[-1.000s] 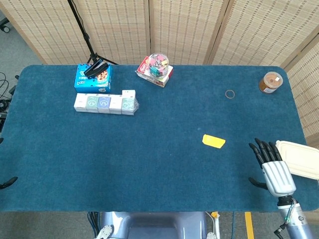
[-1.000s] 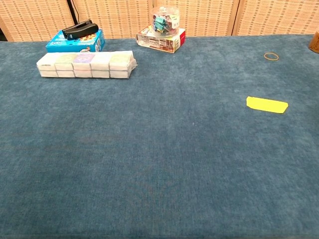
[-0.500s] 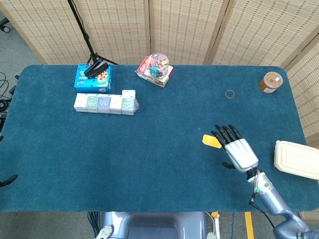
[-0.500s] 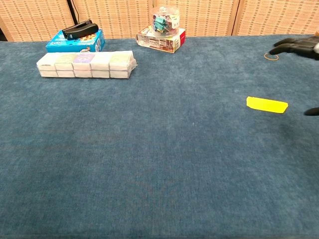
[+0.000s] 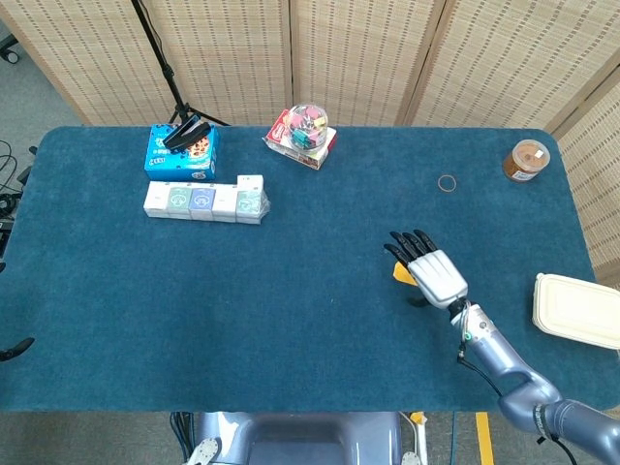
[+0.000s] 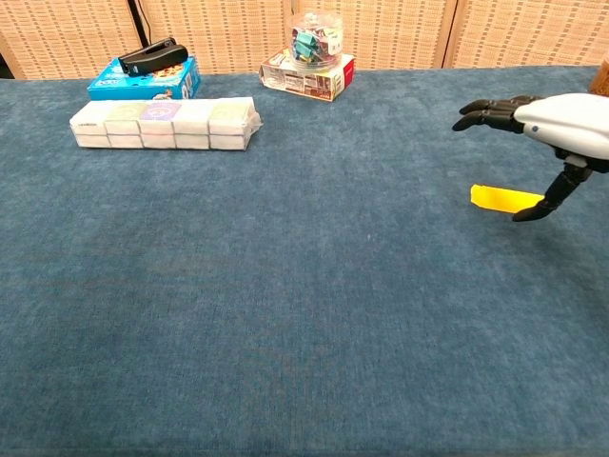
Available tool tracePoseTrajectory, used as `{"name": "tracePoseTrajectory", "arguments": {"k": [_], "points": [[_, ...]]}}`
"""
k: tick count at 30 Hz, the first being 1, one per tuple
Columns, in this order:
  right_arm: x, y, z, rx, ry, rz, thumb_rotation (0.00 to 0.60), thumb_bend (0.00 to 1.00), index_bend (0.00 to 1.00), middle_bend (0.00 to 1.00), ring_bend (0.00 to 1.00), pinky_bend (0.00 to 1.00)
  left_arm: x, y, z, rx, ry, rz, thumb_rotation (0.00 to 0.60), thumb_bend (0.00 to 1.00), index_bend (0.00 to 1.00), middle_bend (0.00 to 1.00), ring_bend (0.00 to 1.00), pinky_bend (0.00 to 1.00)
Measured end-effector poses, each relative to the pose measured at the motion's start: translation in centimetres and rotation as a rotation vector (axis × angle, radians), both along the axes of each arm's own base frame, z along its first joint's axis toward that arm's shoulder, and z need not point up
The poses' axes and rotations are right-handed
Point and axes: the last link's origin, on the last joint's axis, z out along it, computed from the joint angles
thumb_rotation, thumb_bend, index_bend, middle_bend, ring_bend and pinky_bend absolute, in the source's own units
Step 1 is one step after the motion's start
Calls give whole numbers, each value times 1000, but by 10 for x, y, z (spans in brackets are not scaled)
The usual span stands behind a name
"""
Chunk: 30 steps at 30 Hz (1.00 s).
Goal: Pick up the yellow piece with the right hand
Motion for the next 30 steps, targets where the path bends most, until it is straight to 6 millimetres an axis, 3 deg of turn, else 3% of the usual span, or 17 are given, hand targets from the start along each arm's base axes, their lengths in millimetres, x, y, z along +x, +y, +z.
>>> {"name": "tracePoseTrajectory", "arguments": {"k": [14, 30], "points": [[-12, -20, -10, 23, 44, -22, 600, 0, 102, 0, 0, 0, -1, 1, 3, 7, -12, 9, 600, 0, 0, 0, 0, 0], [-21, -20, 0, 1, 113, -9, 600, 0, 104, 0, 0, 0, -1, 2, 3, 5, -11, 8, 600, 0, 0, 0, 0, 0]]}}
